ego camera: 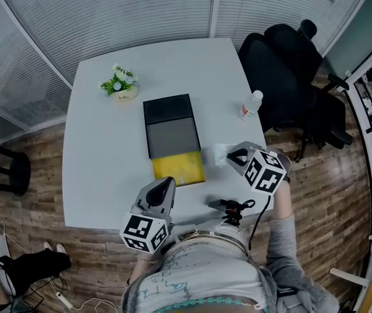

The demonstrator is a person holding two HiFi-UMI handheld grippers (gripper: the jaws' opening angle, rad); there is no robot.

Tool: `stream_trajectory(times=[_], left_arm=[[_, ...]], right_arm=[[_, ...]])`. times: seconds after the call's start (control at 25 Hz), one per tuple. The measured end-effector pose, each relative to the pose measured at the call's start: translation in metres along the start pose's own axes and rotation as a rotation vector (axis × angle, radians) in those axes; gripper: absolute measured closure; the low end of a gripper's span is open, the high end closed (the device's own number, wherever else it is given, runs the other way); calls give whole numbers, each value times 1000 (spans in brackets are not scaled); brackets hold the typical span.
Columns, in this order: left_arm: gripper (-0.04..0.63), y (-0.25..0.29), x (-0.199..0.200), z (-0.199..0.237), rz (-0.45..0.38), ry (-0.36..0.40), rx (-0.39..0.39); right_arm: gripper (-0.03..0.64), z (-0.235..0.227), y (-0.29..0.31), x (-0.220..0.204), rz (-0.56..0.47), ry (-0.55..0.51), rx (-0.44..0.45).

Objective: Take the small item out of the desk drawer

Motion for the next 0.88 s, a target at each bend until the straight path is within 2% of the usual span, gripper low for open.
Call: stream_trajectory(times=[0.88], left_arm=[[598,-4,-2,-1,6,-6,2]], right_arm=[[612,-2,33,-19,19,29,14]])
Point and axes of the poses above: the fingertips, and each gripper's own axes: y forward along the fingers, z to its left, x out of its top, the point moved 10 cm from there along -y, backward along the fingers, and after that the axes turned 14 degrees about x, right-handed, at the moved point
